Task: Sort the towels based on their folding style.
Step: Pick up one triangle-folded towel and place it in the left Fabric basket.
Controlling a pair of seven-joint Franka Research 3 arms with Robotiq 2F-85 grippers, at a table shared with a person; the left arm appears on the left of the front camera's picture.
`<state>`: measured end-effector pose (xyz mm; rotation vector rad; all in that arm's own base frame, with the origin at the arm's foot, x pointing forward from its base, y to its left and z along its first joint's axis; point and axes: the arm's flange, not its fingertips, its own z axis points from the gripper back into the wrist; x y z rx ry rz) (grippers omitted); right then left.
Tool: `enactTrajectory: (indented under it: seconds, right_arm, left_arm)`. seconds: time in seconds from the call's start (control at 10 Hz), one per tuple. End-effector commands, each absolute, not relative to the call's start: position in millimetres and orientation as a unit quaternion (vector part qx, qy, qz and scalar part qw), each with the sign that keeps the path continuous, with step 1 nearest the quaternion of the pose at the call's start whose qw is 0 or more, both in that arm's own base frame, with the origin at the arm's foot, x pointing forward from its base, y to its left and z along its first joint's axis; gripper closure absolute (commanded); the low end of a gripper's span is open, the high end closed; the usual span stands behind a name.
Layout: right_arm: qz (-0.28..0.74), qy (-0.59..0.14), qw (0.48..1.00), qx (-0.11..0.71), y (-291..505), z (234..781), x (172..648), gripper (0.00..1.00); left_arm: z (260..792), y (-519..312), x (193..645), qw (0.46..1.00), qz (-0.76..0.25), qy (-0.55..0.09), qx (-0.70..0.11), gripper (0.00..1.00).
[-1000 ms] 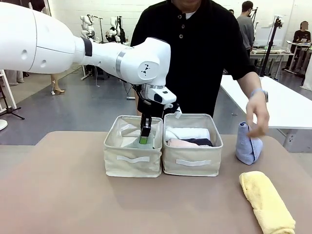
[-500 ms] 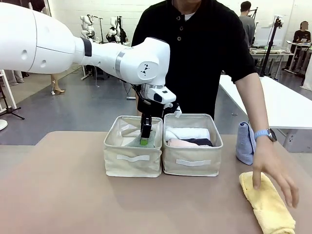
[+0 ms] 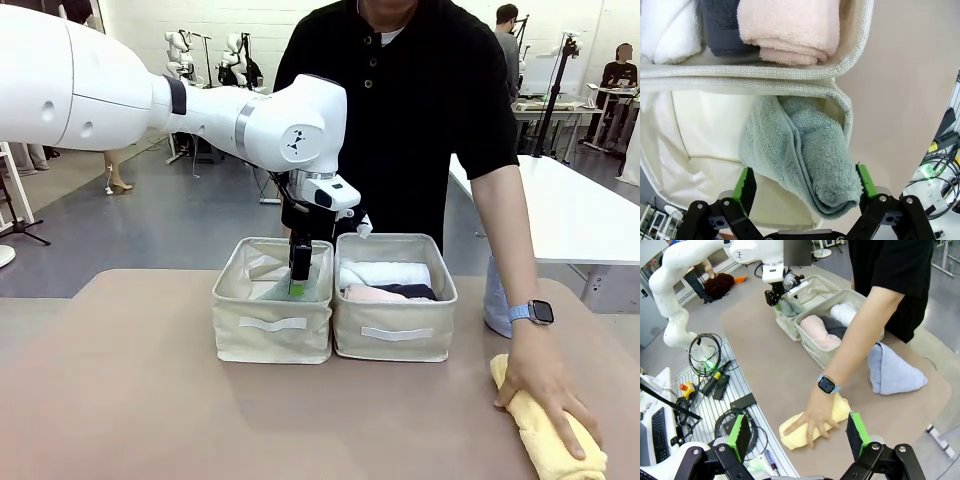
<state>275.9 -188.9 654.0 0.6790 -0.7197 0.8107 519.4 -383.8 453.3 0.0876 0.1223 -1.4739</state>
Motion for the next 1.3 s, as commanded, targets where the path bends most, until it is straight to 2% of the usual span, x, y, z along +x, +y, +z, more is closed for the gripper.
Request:
enactTrajectory:
  seconds: [0.0,0.2,0.4,0.7,0.9,1.2]
  right_arm:
    - [0.382,-0.347,0.792,0.326,-189,656,277,0.00]
    - [0.382,-0.347,0.792,0.326,-189,656,277,0.00]
    - [0.382,-0.347,0.792,0.326,-189,656,277,0.00]
    - [0.382,-0.347,0.792,0.326,-189,656,277,0.00]
    - [0.382,-0.347,0.792,0.326,-189,656,277,0.00]
    - [0.382,-0.347,0.792,0.326,-189,656,277,0.00]
  left_arm:
    - [458,-376,512,0.740,-0.670,0.043,0.034,0.00]
    - [482,-366,504,0.737,-0.675,0.029,0.025,0.00]
    - [541,-308,477,0.717,-0.695,0.016,-0.041,0.00]
    - [596,-188,426,0.732,-0.667,-0.080,-0.116,0.00]
    - [609,-143,409,0.748,-0.641,-0.128,-0.119,0.00]
    - [611,-148,415,0.760,-0.630,-0.116,-0.109,0.00]
